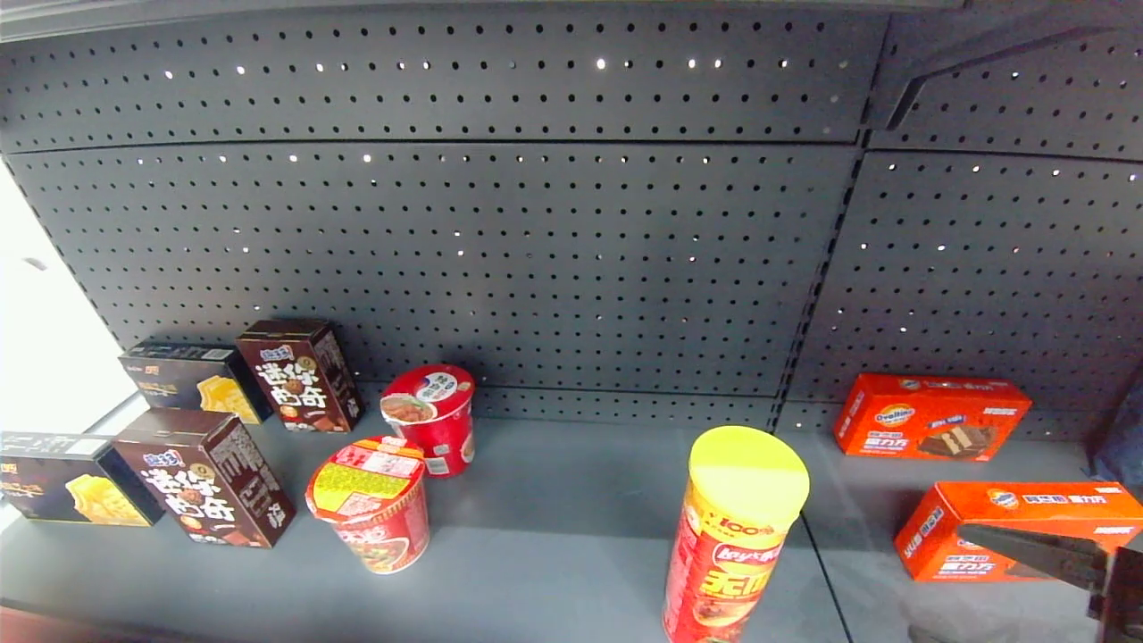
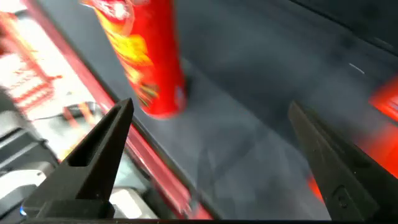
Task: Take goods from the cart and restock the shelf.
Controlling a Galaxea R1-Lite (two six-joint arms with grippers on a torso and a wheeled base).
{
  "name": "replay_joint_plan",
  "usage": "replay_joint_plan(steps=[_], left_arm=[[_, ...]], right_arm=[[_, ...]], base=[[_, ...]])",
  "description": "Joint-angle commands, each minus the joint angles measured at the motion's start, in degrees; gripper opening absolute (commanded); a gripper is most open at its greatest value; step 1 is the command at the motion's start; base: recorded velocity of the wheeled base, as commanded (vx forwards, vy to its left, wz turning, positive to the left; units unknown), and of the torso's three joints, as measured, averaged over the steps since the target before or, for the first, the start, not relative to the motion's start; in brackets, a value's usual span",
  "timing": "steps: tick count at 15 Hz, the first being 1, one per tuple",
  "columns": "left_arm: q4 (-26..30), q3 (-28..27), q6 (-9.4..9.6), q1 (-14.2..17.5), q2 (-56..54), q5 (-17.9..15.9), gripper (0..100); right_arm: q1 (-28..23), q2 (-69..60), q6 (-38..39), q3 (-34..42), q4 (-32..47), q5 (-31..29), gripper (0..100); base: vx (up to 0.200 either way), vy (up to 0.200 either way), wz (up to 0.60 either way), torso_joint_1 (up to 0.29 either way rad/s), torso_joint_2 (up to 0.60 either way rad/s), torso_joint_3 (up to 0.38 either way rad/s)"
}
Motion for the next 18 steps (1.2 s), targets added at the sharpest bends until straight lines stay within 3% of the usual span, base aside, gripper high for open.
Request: replay_joint_plan(steps=[1, 3, 9, 13, 15, 16, 18], left_arm=[[3.2, -7.6, 2.68, -0.4, 5.5, -6.1, 0], [3.8, -11.9, 4.17, -0.4, 12.9, -15.6, 0], [-10.6, -12.8, 3.64, -1.3, 36.5, -31.4, 0], [-19.3, -13.8, 3.64, -8.8, 49.6, -32.4, 0], [-28.7, -14.2, 3.64, -10.1, 59.1, -32.8, 0], [-32.8, -15.7, 3.55, -11.3, 63.1, -35.6, 0], [-35.0, -19.7, 3.64, -11.5, 70.3, -42.1, 0]], right_arm=[[4.3, -18.3, 0.1, -3.3, 14.1, -10.6, 100], [3.5, -25.1, 0.2, -0.7, 16.9, -14.2, 100], [-6.7, -37.1, 2.9, 7.4, 17.5, -15.7, 100], [-11.1, -48.0, 3.1, 10.2, 23.7, -15.7, 100], [-11.1, -48.1, 4.7, 10.9, 23.9, -16.0, 100], [-11.1, -48.1, 5.0, 10.9, 23.9, -16.0, 100], [-11.1, -48.1, 5.0, 11.0, 23.9, -16.0, 100]], base=[[0.0, 0.0, 0.0, 0.0, 0.0, 0.0], [0.0, 0.0, 0.0, 0.0, 0.0, 0.0], [0.0, 0.0, 0.0, 0.0, 0.0, 0.0], [0.0, 0.0, 0.0, 0.0, 0.0, 0.0], [0.0, 0.0, 0.0, 0.0, 0.0, 0.0], [0.0, 0.0, 0.0, 0.0, 0.0, 0.0], [0.0, 0.0, 0.0, 0.0, 0.0, 0.0]])
